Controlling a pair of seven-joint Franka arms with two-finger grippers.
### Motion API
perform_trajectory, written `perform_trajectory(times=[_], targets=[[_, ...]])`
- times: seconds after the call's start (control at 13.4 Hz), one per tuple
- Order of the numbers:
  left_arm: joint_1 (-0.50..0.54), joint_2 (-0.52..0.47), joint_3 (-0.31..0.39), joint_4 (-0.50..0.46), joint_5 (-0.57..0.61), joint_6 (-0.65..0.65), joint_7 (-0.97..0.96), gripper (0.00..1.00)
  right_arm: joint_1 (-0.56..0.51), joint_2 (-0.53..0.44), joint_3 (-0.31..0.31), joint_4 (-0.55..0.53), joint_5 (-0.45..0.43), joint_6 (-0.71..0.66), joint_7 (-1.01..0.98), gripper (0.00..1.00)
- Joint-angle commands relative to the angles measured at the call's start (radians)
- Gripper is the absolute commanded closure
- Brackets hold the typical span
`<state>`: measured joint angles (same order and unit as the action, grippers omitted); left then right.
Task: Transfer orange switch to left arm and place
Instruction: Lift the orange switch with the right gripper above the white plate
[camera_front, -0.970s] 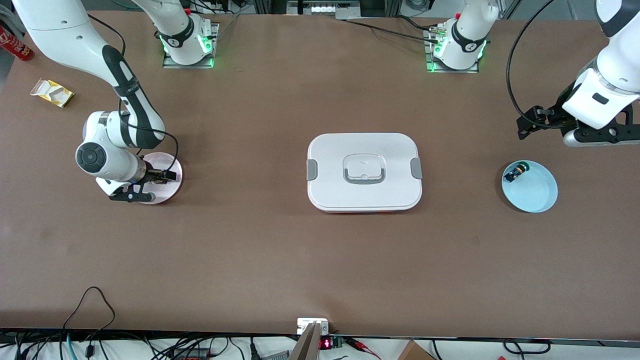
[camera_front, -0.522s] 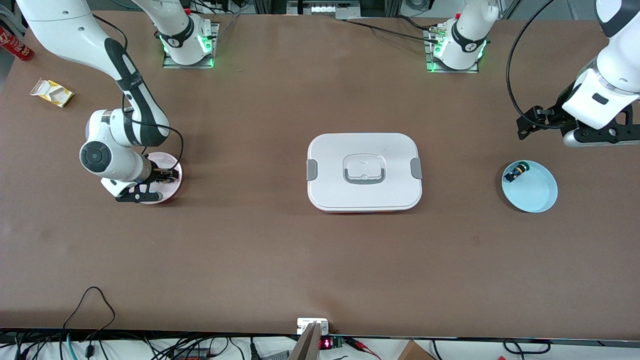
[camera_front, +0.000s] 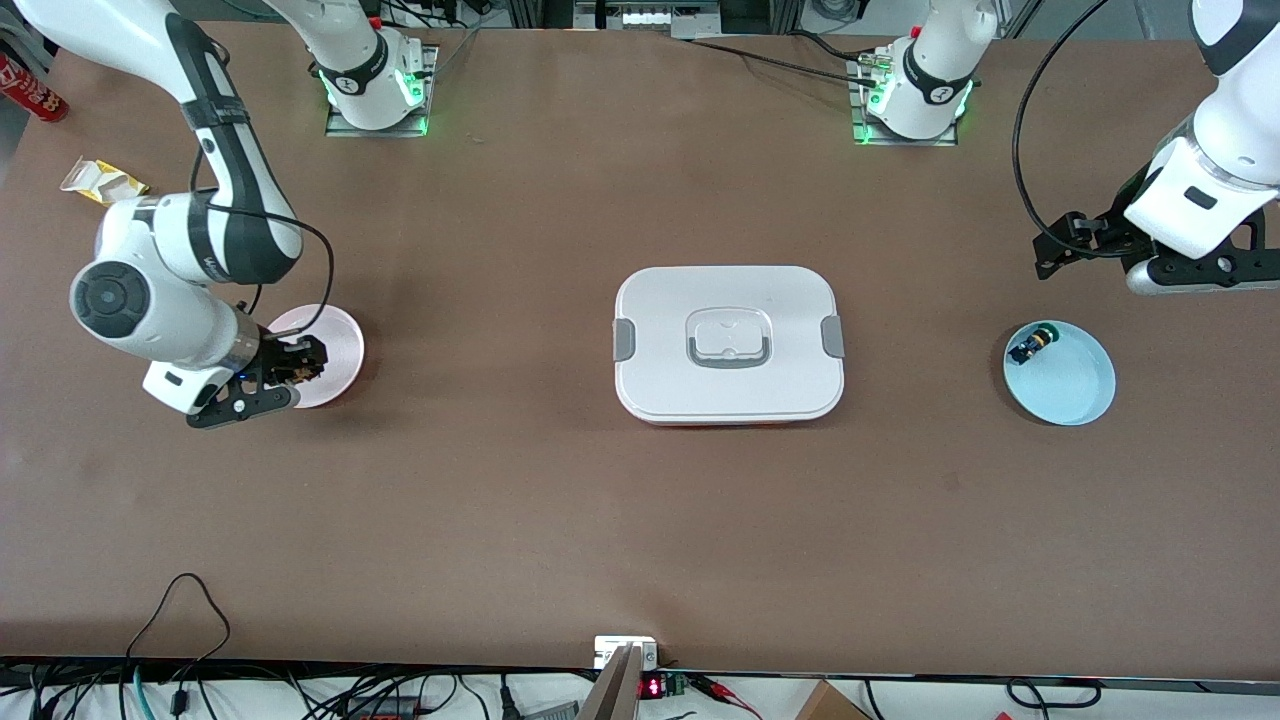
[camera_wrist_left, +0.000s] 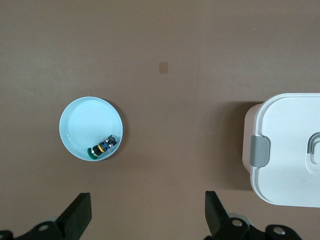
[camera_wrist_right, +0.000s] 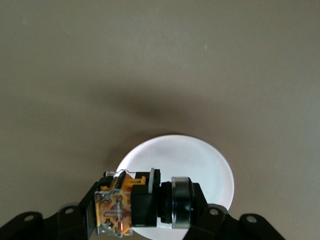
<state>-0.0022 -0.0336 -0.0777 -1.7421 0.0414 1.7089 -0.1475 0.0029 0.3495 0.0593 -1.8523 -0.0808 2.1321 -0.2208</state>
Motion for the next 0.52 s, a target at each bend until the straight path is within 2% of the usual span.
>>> perform_trajectory(times=[0.0,0.15,0.37,0.45], targets=[[-0.004,0.014,-0.002,0.032,0.015,-0.022,0.005,0.0,-0.007,-0.027,0.022,0.06,0.096,-0.066,-0.097,0.82],[-0.005,0.014,-0.002,0.032,0.015,-0.022,0.003,0.0,-0.004,-0.032,0.03,0.113,0.154,-0.118,-0.149,0.82],[-0.005,0.011,-0.002,0.032,0.011,-0.026,0.0,0.0,-0.004,-0.053,0.089,0.172,0.162,-0.127,-0.258,0.86],[-0.005,0.011,-0.002,0.033,0.006,-0.041,-0.003,0.0,-0.004,-0.066,0.111,0.18,0.162,-0.129,-0.267,0.95]])
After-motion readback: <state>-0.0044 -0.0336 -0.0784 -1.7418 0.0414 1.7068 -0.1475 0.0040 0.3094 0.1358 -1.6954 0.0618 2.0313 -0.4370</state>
